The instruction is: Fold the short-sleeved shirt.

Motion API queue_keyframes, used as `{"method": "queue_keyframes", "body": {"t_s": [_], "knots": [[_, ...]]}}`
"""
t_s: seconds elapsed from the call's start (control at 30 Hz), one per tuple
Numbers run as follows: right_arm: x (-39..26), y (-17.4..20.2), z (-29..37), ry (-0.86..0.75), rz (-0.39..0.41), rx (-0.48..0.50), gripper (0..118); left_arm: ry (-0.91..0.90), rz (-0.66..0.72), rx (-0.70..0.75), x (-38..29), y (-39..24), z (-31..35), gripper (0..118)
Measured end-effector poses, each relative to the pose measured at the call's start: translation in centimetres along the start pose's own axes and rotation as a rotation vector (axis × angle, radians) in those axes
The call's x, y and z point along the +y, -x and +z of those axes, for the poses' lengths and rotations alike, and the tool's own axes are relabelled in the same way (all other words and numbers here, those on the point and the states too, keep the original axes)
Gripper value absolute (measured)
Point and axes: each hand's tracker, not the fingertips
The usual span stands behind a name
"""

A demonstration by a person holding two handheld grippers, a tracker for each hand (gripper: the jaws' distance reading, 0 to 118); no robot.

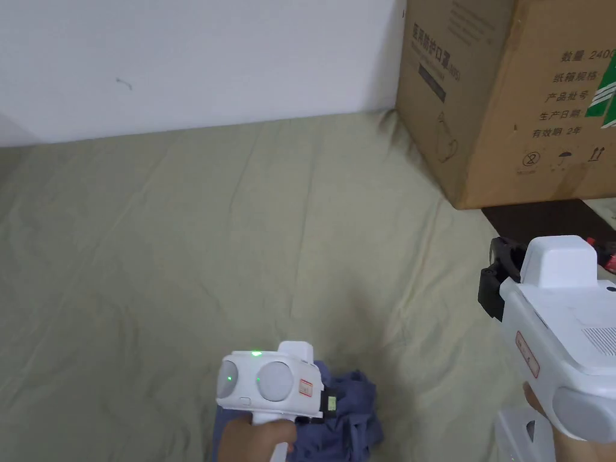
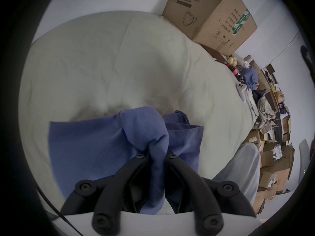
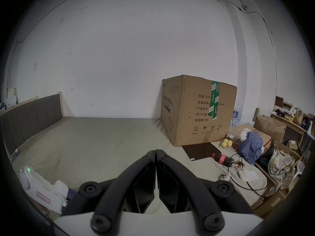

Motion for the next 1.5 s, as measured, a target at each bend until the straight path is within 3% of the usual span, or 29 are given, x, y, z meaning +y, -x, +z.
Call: {"method": "queue_keyframes", "body": {"t_s": [0.2,0.23,0.27,0.4,0.43,0.63,0.7,0.73,0.8,0.87,1.0,1.5], "knots": [[-0.3,-0.4,-0.2,0.009,0.006,-0.007,0,-0.004,-0.032,0.06,-0.6,-1.2,-1.2,15],[-0.3,-0.4,-0.3,0.009,0.003,-0.006,0,-0.008,-0.031,0.065,-0.6,-1.2,-0.9,20],[-0.2,-0.3,-0.3,0.009,0.003,-0.005,0,-0.011,-0.036,0.06,-0.7,-1.3,-0.5,29],[0.2,0.1,-0.2,0.003,0.01,0.0,0,-0.078,-0.024,-0.056,-0.7,-1.6,2.2,108],[0.5,0.5,0.1,0.002,0.009,0.001,0,-0.125,-0.011,-0.067,-0.9,-1.6,3.2,114],[1.0,1.1,0.6,-0.003,0.011,0.004,0,-0.402,-0.013,-0.049,-1.1,0.0,9.2,113],[1.1,1.0,0.5,-0.005,0.01,0.003,0,-0.468,-0.045,-0.007,-1.6,0.8,10.2,110],[1.1,0.9,0.5,-0.007,0.009,0.002,0,-0.502,-0.045,0.025,-1.9,1.4,10.4,104],[1.2,0.9,0.6,-0.008,0.008,0.001,0,-0.542,-0.042,0.057,-2.3,2.2,10.5,79],[0.9,0.5,0.2,-0.009,0.011,-0.001,0,-0.556,-0.038,0.059,-2.9,3.2,10.1,74],[0.7,0.2,0.0,-0.004,0.013,-0.001,0,-0.558,-0.039,0.067,-3.9,4.5,8.0,1],[-0.4,-1.6,-0.9,0.027,0.022,-0.02,0,-0.354,-0.177,0.04,-5.9,-1.2,-1.8,0]]}}
